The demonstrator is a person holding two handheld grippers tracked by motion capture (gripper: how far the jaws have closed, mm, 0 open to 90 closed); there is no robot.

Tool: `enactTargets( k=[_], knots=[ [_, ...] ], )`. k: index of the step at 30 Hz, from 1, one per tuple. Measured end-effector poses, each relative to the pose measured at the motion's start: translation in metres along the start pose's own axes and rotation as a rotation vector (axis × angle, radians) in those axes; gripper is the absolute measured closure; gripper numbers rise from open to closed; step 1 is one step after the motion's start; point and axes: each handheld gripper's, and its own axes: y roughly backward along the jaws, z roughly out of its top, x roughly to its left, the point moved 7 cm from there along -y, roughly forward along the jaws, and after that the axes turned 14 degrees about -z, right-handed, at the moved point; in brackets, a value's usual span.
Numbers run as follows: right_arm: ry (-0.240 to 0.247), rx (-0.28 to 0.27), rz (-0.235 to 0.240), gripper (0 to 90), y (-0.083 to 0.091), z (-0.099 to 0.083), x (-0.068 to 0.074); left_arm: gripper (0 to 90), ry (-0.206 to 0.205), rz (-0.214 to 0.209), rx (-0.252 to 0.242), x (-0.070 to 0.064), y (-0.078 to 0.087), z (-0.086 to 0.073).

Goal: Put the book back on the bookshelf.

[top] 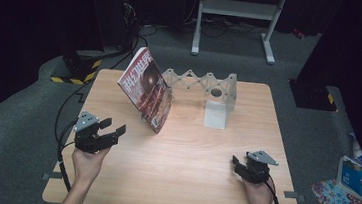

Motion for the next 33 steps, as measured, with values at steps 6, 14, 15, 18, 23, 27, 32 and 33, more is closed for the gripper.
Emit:
enactTargets(
  k=[6,14,15,18,23,27,32,33],
  knots=[
    [0.001,-0.001,0.000,39.8,0.000,0.000,0.000,37.3,0.020,-0.009,0.000,0.000,-0.002,-0.009],
    [0.000,0.000,0.000,39.8,0.000,0.000,0.000,37.4,0.039,-0.010,0.006,0.002,-0.005,-0.021],
    [-0.001,0.000,0.000,39.7,0.000,0.000,0.000,37.4,0.041,-0.010,0.005,0.002,-0.005,-0.022],
    [0.000,0.000,0.000,39.8,0.000,0.000,0.000,37.5,0.043,-0.009,0.004,0.001,-0.006,-0.025],
    [0.000,0.000,0.000,39.8,0.000,0.000,0.000,37.6,0.055,-0.012,0.011,0.001,-0.009,-0.033],
    [0.000,0.000,0.000,39.8,0.000,0.000,0.000,37.6,0.063,-0.017,0.019,0.000,-0.013,-0.037],
    [0.000,0.000,0.000,39.7,0.000,0.000,0.000,37.6,0.064,-0.019,0.020,-0.001,-0.015,-0.041],
    [0.000,0.000,0.001,39.8,0.000,0.000,0.000,37.6,0.067,-0.021,0.020,-0.001,-0.016,-0.042]
  ],
)
